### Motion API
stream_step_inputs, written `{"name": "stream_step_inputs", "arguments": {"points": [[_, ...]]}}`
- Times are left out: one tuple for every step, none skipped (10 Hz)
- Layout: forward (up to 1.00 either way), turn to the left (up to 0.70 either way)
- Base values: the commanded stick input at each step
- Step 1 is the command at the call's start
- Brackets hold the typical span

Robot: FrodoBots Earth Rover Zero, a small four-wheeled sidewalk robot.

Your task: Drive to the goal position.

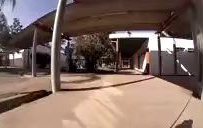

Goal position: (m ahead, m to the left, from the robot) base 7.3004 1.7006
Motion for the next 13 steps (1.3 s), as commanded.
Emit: {"name": "stream_step_inputs", "arguments": {"points": [[0.5,0.0],[0.5,0.0],[0.5,0.0],[0.5,0.0],[0.5,0.0],[0.5,0.0],[0.5,0.0],[0.5,0.0],[0.5,0.0],[0.5,0.0],[0.5,0.0],[0.5,0.0],[0.5,0.0]]}}
